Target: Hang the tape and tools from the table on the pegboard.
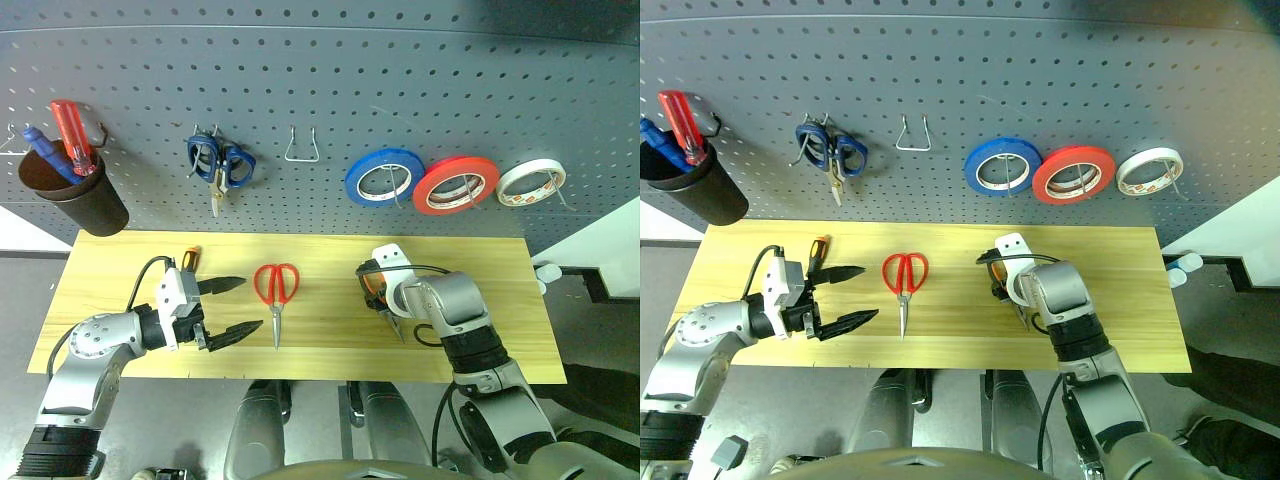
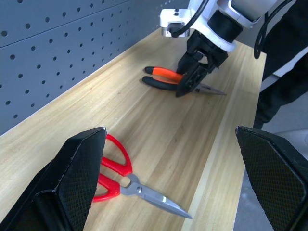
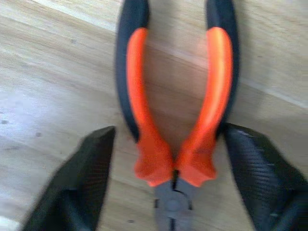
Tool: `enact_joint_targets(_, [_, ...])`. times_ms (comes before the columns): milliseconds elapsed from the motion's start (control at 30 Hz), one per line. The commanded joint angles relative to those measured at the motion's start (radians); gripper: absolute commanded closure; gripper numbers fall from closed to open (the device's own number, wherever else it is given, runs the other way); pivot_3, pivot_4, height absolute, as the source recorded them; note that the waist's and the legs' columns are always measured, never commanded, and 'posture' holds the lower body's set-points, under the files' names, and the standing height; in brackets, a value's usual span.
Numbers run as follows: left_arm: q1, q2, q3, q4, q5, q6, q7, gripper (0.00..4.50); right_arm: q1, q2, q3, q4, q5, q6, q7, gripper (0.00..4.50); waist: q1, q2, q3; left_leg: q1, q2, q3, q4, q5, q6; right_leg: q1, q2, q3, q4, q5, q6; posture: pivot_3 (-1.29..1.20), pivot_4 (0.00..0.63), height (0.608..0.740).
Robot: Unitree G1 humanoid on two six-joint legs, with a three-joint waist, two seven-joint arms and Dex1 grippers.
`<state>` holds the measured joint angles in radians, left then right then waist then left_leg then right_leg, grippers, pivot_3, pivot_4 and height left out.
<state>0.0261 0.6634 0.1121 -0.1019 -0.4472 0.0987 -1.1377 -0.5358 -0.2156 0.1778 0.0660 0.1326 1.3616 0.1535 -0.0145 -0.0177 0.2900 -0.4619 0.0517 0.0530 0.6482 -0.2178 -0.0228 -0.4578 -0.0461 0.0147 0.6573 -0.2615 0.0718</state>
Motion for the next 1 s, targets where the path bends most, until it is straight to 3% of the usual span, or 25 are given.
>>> enact_joint_targets(33, [0.011,0.006,0.024,-0.016,-0.011,-0.02,-0.001,0.0,0.012,-0.004,0.026,0.011,0.001,-0.01,0.024,2.21,-0.002,0.0,0.0,0.0,0.0,0.0,0.0,0.0,0.0,0.0,0.0,0.0,0.0,0.0,0.0,0.08,0.291,0.723])
enact_joint_targets(267, [0.032,0.008,0.037,-0.027,-0.02,-0.023,0.0,0.0,-0.013,-0.049,0.05,-0.039,0.045,0.031,0.114,2.28,0.0,-0.001,-0.001,0.0,0.0,0.0,0.0,0.0,0.0,0.0,0.001,0.0,0.0,0.001,0.003,0.08,0.265,0.723])
enact_joint_targets(467, [0.057,0.012,0.101,-0.059,-0.064,-0.011,0.011,0.0,-0.016,-0.166,0.056,-0.28,0.254,0.046,0.381,2.28,0.002,-0.001,-0.001,-0.002,0.0,0.0,0.0,0.0,0.0,-0.001,0.001,0.0,0.0,0.002,0.004,0.08,0.243,0.723])
enact_joint_targets(600, [0.075,0.016,0.124,-0.068,-0.076,-0.003,0.01,0.0,-0.042,-0.188,0.004,-0.398,0.356,0.041,0.463,2.28,0.0,-0.001,-0.001,-0.001,0.0,0.0,0.0,0.0,0.0,-0.001,0.001,0.0,0.0,0.003,0.007,0.08,0.224,0.723])
enact_joint_targets(767, [0.066,0.011,0.143,-0.077,-0.096,0.01,0.023,0.0,-0.104,-0.163,-0.082,-0.456,0.457,0.006,0.516,2.28,0.003,-0.006,-0.005,-0.001,0.0,0.001,0.0,0.0,0.0,-0.001,0.001,-0.001,0.0,0.004,0.008,0.06,0.196,0.723])
enact_joint_targets(1000, [0.022,0.011,0.177,-0.048,-0.131,0.017,0.039,0.0,-0.197,-0.046,-0.277,-0.428,0.596,-0.088,0.508,2.28,0.001,-0.015,-0.015,-0.001,-0.001,0.002,0.001,0.001,-0.001,0.001,0.001,-0.001,0.0,0.005,0.01,0.04,0.168,0.723])
